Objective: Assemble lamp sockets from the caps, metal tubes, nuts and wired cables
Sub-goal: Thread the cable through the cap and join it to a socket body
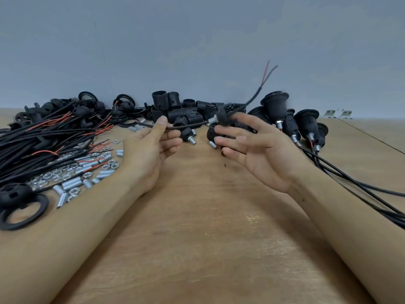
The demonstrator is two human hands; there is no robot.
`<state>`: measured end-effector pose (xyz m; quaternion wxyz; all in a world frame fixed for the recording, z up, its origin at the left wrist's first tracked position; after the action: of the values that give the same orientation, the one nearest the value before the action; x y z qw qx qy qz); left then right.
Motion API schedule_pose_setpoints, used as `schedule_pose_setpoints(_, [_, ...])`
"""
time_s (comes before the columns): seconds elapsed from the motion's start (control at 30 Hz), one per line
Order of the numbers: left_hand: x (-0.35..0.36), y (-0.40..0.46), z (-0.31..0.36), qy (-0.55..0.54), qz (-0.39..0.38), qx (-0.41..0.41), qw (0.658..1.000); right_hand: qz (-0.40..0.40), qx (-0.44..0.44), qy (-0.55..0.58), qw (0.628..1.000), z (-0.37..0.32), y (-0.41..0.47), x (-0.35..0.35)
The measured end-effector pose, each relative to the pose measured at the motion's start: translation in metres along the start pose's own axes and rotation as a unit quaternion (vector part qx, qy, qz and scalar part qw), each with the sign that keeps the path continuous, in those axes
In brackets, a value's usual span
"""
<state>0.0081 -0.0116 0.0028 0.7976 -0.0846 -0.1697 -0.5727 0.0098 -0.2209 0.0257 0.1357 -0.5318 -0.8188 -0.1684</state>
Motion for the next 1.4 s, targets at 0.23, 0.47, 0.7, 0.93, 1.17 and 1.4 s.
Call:
schedule_pose_setpoints(0.23, [0.04, -0.042, 0.003, 0.215, -0.321, 0.142, 0.912, 0.175, -0.123, 0.002, 0.977, -0.022, -0.001, -0.017])
schedule_pose_setpoints(0.47, [0.028, -0.028, 0.001, 0.425, -0.202, 0.263, 0.842, 0.161, -0.052, -0.139, 0.976, -0.035, -0.004, -0.028])
schedule_pose_setpoints(0.7, [0.014, -0.01, 0.012, 0.5, -0.143, 0.311, 0.795, 0.062, 0.02, -0.271, 0.96, -0.005, -0.002, -0.012])
schedule_pose_setpoints(0.93, [0.013, 0.042, 0.02, 0.539, -0.018, 0.238, 0.808, 0.11, -0.046, -0.217, 0.969, -0.008, 0.002, -0.023])
schedule_pose_setpoints(1.17, [0.041, 0.099, 0.014, 0.652, -0.007, 0.151, 0.743, 0.096, -0.154, -0.408, 0.895, 0.0, 0.004, -0.015])
schedule_pose_setpoints(1.4, [0.044, 0.107, 0.017, 0.641, 0.037, 0.108, 0.759, 0.111, -0.197, -0.455, 0.861, -0.004, 0.004, -0.017])
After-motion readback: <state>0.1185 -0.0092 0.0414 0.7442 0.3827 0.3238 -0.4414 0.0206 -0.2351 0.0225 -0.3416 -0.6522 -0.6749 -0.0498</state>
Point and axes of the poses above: each hand's wrist, its own y-axis towards the middle knuckle, its own x-axis out of the palm, z = x × y, the point moved 6 cm from there along y, towards the middle knuckle, and after that the axes turned 2 degrees about z, right-handed, at the moved point
